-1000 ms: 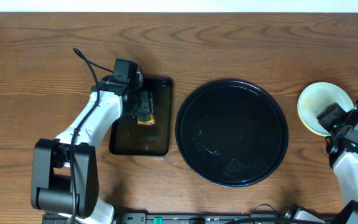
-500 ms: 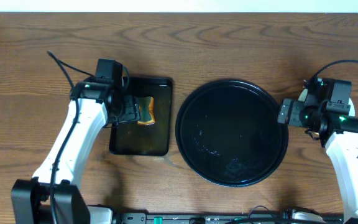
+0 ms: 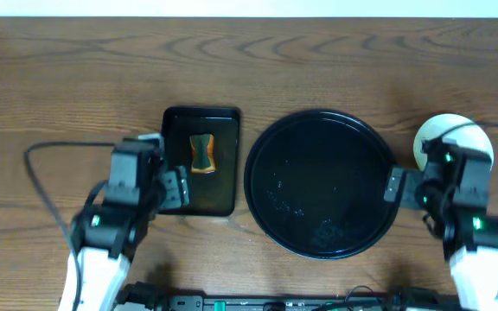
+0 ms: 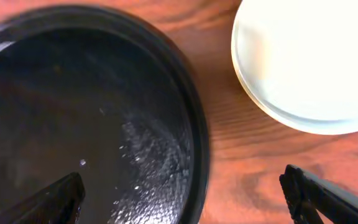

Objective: Clean dirty plates on tray and stack at the side

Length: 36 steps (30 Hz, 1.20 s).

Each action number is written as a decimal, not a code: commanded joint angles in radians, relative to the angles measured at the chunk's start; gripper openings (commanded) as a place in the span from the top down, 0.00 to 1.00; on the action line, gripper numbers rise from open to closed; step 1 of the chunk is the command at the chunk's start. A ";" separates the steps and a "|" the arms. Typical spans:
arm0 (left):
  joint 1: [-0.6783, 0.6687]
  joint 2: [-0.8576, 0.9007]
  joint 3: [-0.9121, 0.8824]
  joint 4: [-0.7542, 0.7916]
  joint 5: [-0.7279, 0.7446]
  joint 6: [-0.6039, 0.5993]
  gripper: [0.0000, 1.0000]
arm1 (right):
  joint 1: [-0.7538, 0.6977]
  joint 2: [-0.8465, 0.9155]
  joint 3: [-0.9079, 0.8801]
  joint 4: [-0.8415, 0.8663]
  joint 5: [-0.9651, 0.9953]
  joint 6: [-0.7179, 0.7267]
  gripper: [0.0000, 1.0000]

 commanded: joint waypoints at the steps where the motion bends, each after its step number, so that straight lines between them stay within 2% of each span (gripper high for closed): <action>1: -0.003 -0.145 -0.077 0.033 -0.009 -0.007 0.22 | 0.010 -0.209 -0.086 0.021 0.014 -0.005 0.01; 7: -0.003 -0.199 -0.082 0.030 -0.009 -0.007 0.22 | 0.010 -0.351 -0.121 -0.031 0.014 -0.005 0.01; 26: -0.003 -0.154 -0.082 0.030 -0.009 -0.007 0.22 | 0.010 -0.357 -0.121 -0.175 0.014 -0.005 0.01; 32: -0.003 -0.145 -0.082 0.030 -0.009 -0.007 0.22 | 0.010 -0.360 -0.122 -0.205 0.089 -0.031 0.01; 36: -0.003 -0.145 -0.082 0.031 -0.009 -0.007 0.22 | 0.010 -0.434 -0.132 -0.216 0.089 -0.031 0.01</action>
